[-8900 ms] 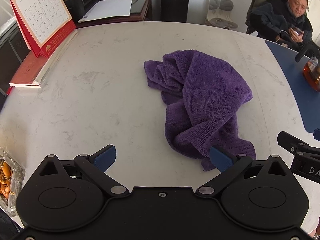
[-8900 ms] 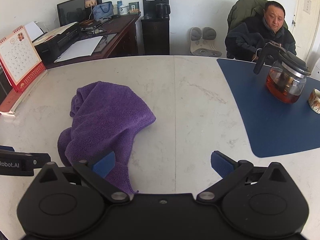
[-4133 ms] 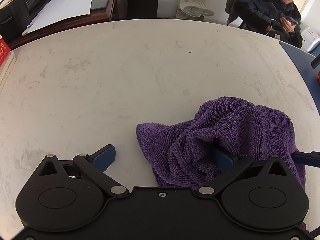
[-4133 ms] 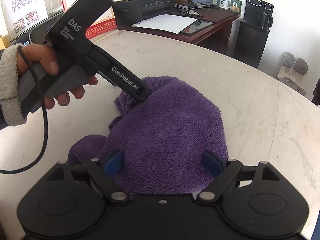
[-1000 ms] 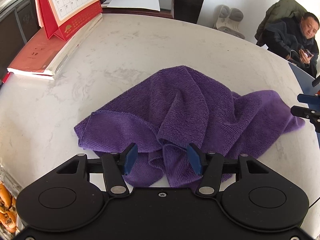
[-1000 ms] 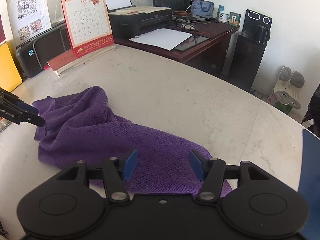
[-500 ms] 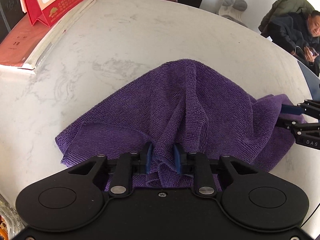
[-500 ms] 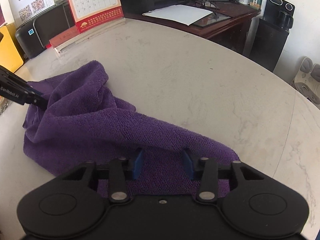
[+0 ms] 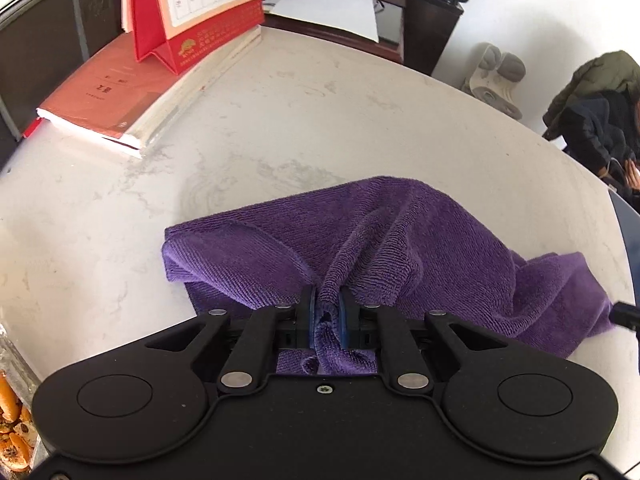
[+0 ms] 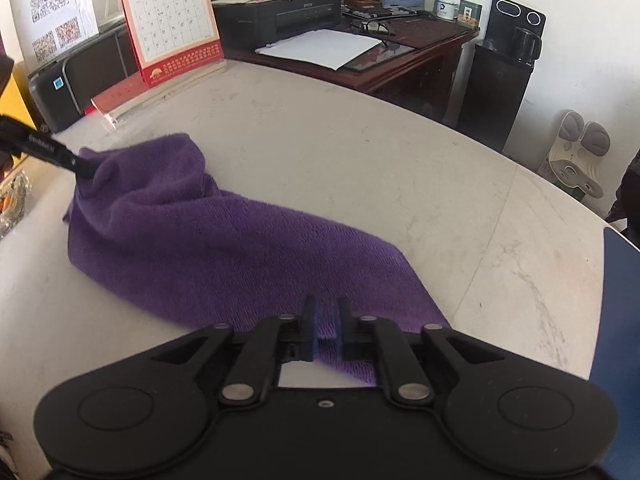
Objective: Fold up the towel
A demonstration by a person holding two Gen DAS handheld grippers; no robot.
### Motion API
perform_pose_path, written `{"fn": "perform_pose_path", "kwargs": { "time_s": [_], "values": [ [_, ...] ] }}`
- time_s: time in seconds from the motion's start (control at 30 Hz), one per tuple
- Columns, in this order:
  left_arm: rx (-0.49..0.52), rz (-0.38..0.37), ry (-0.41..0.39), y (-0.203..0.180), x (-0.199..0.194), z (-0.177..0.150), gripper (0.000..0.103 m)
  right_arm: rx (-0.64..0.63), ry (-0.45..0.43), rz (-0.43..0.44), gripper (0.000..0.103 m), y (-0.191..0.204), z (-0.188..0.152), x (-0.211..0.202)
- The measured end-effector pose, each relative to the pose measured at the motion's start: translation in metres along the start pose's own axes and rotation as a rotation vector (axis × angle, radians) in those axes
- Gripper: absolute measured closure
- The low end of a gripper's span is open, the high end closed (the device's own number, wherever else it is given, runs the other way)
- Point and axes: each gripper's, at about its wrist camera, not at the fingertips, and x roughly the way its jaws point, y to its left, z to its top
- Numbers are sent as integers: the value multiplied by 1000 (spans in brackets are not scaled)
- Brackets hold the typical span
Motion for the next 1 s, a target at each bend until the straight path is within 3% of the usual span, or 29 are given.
{"fn": "perform_pose_path", "kwargs": {
  "time_s": [0.13,0.2,0.33,0.37,0.43,0.47,0.5,0.87,1.0],
  "values": [
    [0,31,6,3,7,3,92,36,8,-8,51,-4,-2,12],
    [3,36,18,3,13,3,91,64,14,15,44,-5,2,22],
    [0,44,25,4,20,3,91,14,54,25,41,5,6,43],
    [0,47,26,4,21,4,91,4,54,26,43,7,5,46],
    [2,53,25,5,24,5,90,12,54,50,65,4,3,32],
    [2,56,27,5,25,5,89,16,54,62,86,2,2,25],
    [1,58,28,6,26,5,88,20,53,74,94,0,1,17],
    [11,61,33,7,25,2,82,68,52,207,97,-17,-9,-61],
    [36,64,31,4,14,-1,82,47,121,150,97,-21,-31,-108]
  ]
}}
